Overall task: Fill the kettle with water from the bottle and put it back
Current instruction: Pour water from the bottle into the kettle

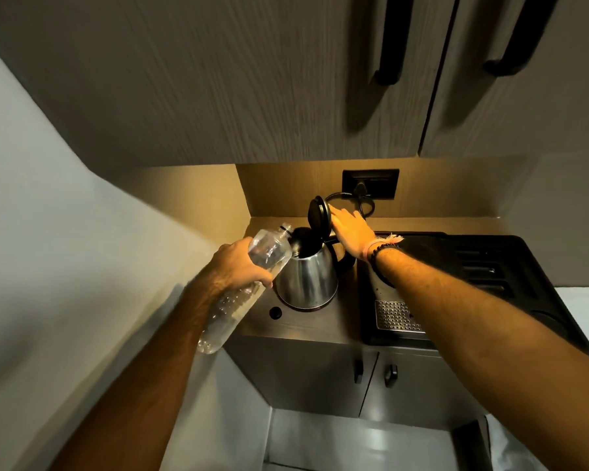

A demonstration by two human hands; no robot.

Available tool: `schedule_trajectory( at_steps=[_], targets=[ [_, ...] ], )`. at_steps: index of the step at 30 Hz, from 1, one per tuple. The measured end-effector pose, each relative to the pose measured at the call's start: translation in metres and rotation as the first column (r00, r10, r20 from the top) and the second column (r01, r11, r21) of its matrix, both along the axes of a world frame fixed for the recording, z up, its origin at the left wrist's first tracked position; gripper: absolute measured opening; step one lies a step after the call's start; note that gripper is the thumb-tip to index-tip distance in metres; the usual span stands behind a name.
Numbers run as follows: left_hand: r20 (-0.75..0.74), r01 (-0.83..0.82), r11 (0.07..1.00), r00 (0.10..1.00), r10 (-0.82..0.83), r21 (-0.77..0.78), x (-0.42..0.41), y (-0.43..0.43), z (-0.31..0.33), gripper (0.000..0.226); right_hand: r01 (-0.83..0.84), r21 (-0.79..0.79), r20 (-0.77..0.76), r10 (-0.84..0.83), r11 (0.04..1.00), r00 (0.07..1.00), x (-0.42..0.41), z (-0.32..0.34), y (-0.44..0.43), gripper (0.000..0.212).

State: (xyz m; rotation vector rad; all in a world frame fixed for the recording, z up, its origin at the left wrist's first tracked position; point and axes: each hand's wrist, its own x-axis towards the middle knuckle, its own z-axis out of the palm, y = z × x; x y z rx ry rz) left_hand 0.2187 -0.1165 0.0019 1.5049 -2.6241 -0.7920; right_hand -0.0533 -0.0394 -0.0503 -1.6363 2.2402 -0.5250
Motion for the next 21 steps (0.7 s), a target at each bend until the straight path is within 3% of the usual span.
schedule_trajectory(
  at_steps=[6, 16, 21],
  targets=[
    [0.097, 0.029, 0.999, 0.995, -0.032, 0.029, -0.001, 0.005, 0.011, 0.084, 0.196, 0.058, 0.064, -0.199, 0.979, 0.978, 0.000, -0.003, 0.003, 0.066],
    [0.264, 0.038, 0.999, 0.963, -0.043, 0.022, -0.003, 0.008, 0.022, 0.079, 0.250, 0.111, 0.145, -0.265, 0.962, 0.953, 0.002, -0.006, 0.005, 0.075],
    [0.266, 0.034, 0.999, 0.963, -0.038, 0.020, -0.002, 0.009, 0.028, 0.073, 0.242, 0.116, 0.169, -0.260, 0.963, 0.951, 0.003, -0.004, 0.005, 0.073]
  ],
)
